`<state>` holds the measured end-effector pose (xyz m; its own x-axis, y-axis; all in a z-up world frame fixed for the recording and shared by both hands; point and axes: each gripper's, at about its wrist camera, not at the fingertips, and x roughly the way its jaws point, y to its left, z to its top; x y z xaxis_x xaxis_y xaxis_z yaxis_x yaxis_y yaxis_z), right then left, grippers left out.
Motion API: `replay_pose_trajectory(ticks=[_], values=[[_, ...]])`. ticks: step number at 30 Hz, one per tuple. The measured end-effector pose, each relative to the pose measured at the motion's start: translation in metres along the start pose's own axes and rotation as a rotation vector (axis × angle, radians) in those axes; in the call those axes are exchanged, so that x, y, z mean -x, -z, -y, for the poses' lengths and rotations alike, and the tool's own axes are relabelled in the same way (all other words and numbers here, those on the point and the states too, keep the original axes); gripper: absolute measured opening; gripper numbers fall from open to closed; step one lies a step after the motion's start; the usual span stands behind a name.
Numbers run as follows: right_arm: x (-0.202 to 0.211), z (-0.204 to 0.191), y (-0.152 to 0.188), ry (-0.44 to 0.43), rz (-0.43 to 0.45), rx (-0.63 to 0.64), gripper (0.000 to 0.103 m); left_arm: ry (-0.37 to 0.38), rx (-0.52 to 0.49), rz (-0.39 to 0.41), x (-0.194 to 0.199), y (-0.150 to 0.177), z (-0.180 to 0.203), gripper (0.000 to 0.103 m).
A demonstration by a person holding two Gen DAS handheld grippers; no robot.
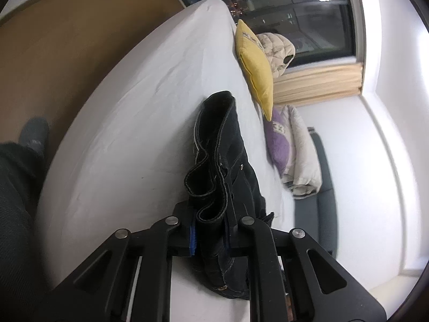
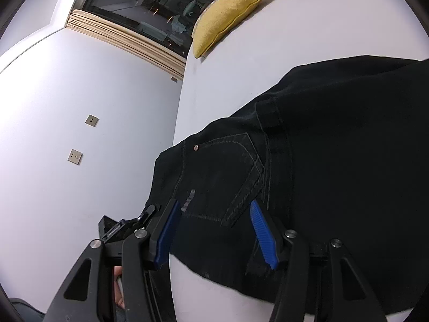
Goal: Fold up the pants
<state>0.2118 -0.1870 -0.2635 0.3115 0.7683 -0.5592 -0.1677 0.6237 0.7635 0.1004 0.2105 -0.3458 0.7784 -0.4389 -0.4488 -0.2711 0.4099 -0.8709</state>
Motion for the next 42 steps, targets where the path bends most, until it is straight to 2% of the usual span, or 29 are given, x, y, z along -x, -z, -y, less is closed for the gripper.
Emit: replay_pose_trajectory(ticks=[3, 7, 10, 11, 13, 15, 17, 21, 27, 29, 33, 36, 39, 42], values=[[0.0, 0.013, -0.005, 0.005, 0.001, -0.033, 0.059, -0.028, -0.094, -0.002, 0.0, 0.002, 0.03, 0.011], [0.02, 0.04, -0.015, -0.021, 0.055, -0.106, 0.063, -0.046, -0.333, -0.044, -0.016, 0.02, 0.106, 0.011], [0.039, 0.052, -0.023, -0.051, 0.1, -0.132, 0.064, -0.066, -0.56, -0.124, -0.052, 0.059, 0.167, 0.011], [0.047, 0.056, -0.026, -0.078, 0.121, -0.142, 0.068, -0.066, -0.619, -0.158, -0.067, 0.076, 0.181, 0.011], [0.061, 0.062, -0.032, -0.114, 0.14, -0.155, 0.075, -0.075, -0.707, -0.223, -0.097, 0.11, 0.195, 0.011], [0.067, 0.067, -0.037, -0.129, 0.138, -0.159, 0.08, -0.135, -0.798, -0.269, -0.123, 0.143, 0.191, 0.011], [0.066, 0.073, -0.04, -0.135, 0.095, -0.177, 0.082, -0.168, -0.824, -0.288, -0.131, 0.157, 0.185, 0.011], [0.055, 0.071, -0.044, -0.162, 0.03, -0.155, 0.082, -0.197, -0.894, -0.263, -0.13, 0.165, 0.191, 0.011], [0.018, 0.034, -0.057, -0.178, -0.094, -0.083, 0.082, -0.224, -0.953, -0.252, -0.128, 0.185, 0.198, 0.011], [0.015, 0.021, -0.06, -0.185, -0.11, -0.044, 0.082, -0.232, -0.967, -0.252, -0.127, 0.187, 0.201, 0.011], [0.01, -0.01, -0.069, -0.151, -0.126, 0.072, 0.085, -0.226, -0.982, -0.241, -0.123, 0.193, 0.208, 0.011], [-0.004, -0.019, -0.075, -0.097, -0.175, 0.1, 0.085, -0.222, -1.013, -0.238, -0.122, 0.202, 0.213, 0.011], [-0.017, -0.028, -0.078, -0.091, -0.218, 0.119, 0.085, -0.221, -1.057, -0.243, -0.12, 0.215, 0.216, 0.011], [-0.022, -0.032, -0.081, -0.043, -0.228, 0.173, 0.084, -0.213, -1.085, -0.244, -0.117, 0.229, 0.221, 0.011]])
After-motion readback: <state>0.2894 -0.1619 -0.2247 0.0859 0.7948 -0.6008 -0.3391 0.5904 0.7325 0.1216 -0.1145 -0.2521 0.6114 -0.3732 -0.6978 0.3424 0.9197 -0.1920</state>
